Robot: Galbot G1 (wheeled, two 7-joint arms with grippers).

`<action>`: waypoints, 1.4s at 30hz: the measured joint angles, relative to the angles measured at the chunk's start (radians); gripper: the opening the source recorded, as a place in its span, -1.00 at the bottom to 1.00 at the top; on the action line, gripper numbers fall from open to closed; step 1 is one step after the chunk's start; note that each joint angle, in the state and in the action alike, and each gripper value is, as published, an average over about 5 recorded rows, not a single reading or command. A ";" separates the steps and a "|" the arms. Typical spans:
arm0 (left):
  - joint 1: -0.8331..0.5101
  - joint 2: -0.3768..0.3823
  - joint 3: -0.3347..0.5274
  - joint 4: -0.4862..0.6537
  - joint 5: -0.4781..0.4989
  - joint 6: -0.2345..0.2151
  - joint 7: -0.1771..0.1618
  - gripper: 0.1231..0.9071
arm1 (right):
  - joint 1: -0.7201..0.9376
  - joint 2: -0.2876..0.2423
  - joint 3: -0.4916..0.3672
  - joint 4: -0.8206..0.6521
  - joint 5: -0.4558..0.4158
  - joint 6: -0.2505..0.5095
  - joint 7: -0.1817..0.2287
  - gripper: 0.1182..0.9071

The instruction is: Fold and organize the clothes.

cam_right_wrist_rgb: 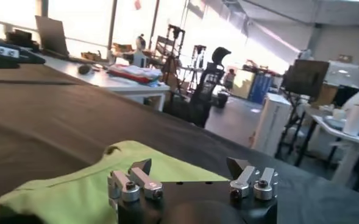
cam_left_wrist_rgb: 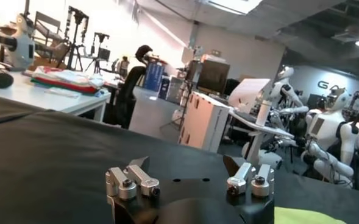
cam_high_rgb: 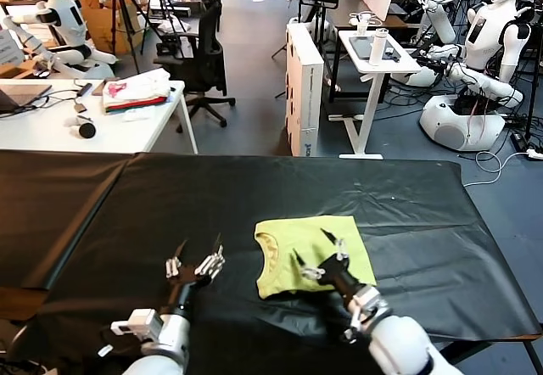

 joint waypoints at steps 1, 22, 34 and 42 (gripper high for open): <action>0.002 -0.001 0.000 0.000 0.003 -0.002 0.000 1.00 | 0.010 0.004 -0.015 -0.018 -0.017 0.001 -0.010 1.00; 0.075 0.058 0.000 -0.027 0.049 -0.030 -0.001 1.00 | -0.203 -0.024 0.323 0.169 0.284 0.075 0.127 1.00; 0.241 0.234 -0.028 -0.102 -0.009 -0.016 -0.090 1.00 | -0.613 0.085 0.563 0.309 0.214 0.170 0.205 1.00; 0.360 0.324 -0.053 -0.176 -0.050 0.011 -0.154 1.00 | -0.799 0.106 0.589 0.400 0.196 0.155 0.217 1.00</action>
